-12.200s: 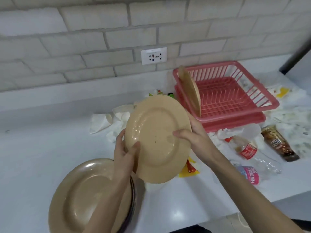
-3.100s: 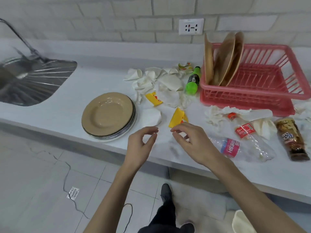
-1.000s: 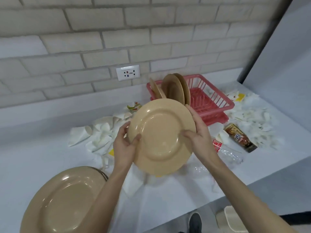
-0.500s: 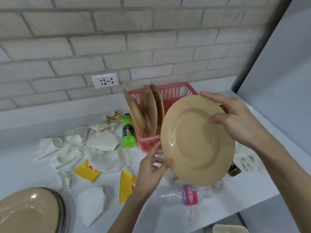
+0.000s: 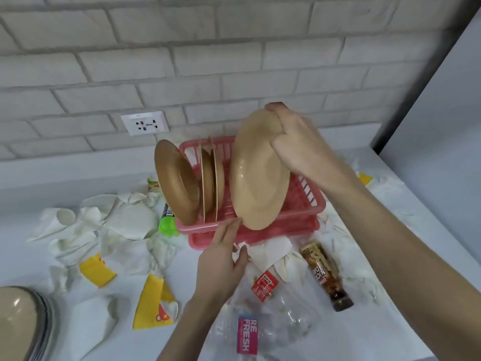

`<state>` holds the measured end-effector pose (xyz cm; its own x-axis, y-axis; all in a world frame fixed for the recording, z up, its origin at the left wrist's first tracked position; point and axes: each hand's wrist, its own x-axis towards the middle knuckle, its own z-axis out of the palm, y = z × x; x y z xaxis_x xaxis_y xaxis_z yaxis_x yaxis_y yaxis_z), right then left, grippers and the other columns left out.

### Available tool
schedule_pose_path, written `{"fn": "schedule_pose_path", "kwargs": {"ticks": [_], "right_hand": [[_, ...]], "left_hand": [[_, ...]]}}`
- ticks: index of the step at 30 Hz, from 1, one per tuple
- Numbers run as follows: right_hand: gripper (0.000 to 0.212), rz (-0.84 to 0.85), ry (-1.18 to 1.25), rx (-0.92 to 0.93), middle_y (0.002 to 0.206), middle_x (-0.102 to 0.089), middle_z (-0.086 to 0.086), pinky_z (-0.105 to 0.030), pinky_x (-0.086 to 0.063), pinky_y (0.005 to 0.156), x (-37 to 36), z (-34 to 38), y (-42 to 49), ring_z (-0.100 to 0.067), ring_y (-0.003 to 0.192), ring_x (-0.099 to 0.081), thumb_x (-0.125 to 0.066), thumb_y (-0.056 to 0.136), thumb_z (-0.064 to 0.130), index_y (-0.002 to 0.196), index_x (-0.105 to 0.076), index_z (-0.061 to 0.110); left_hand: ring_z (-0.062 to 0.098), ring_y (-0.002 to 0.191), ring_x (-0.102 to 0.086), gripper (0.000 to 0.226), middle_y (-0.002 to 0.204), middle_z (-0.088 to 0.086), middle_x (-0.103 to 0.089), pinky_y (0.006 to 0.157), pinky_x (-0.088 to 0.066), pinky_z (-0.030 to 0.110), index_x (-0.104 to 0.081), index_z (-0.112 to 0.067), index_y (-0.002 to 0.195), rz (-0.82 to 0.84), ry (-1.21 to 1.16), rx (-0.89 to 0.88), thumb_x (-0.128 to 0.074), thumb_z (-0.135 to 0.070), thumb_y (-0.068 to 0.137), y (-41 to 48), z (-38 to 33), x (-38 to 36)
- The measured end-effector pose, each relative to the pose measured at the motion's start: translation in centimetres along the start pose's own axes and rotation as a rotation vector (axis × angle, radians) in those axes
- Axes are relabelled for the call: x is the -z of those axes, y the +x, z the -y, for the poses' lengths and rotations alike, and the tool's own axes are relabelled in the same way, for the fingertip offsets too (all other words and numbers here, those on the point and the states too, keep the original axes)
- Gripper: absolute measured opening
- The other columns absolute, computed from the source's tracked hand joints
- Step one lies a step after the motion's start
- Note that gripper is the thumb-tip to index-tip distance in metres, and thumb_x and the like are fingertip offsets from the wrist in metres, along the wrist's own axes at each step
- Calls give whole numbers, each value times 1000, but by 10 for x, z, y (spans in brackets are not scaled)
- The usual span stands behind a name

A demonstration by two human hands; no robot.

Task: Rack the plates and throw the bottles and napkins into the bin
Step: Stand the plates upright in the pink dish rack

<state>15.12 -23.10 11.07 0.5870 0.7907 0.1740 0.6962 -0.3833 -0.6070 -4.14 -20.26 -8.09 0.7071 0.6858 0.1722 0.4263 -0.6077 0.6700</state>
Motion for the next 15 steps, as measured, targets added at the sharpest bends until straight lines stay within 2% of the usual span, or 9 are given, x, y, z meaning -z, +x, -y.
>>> {"fn": "schedule_pose_path", "kwargs": {"ticks": [3,5,8,10,12,15], "right_hand": [[66,49,-41,17,135,-53,-22,-45,-47,97,-16,6,18,-40,121,-53,-42,82,10,146,-33,21],[61,81,-62,20,128,-55,-22,-42,-49,89,-25,7,27,-40,114,-56,-41,87,9,147,-32,18],[53,109,-61,40,111,-58,-19,-38,-45,76,-40,8,38,-38,103,-58,-40,89,8,141,-34,10],[51,134,-47,44,98,-54,-14,-38,-40,72,-49,8,43,-34,92,-54,-41,87,7,138,-34,8],[52,152,-53,61,91,-50,-12,-38,-38,71,-56,7,48,-33,87,-49,-40,86,5,137,-34,6],[43,156,-62,77,87,-49,-9,-38,-37,71,-65,6,53,-33,84,-47,-40,90,8,133,-36,5]], "left_hand": [[-2,79,-61,64,148,-23,-35,64,-56,31,-38,-34,147,-1,16,59,-63,-25,89,-1,3,-2],[-3,80,-61,67,150,-20,-36,63,-56,30,-35,-32,150,-3,-2,87,-64,-22,90,-2,4,-4],[-5,83,-61,72,149,-12,-42,62,-52,19,-32,-31,151,-20,-45,95,-66,-16,89,-2,2,-9],[-2,81,-62,75,147,-7,-46,63,-49,12,-32,-35,149,-49,-132,115,-67,-8,88,0,-1,-13],[3,76,-64,76,141,-2,-52,65,-50,13,-33,-39,145,-96,-252,157,-66,-2,87,4,-4,-15],[4,70,-62,75,128,7,-58,63,-47,10,-35,-34,147,-128,-336,218,-64,2,88,12,-9,-18]]}}
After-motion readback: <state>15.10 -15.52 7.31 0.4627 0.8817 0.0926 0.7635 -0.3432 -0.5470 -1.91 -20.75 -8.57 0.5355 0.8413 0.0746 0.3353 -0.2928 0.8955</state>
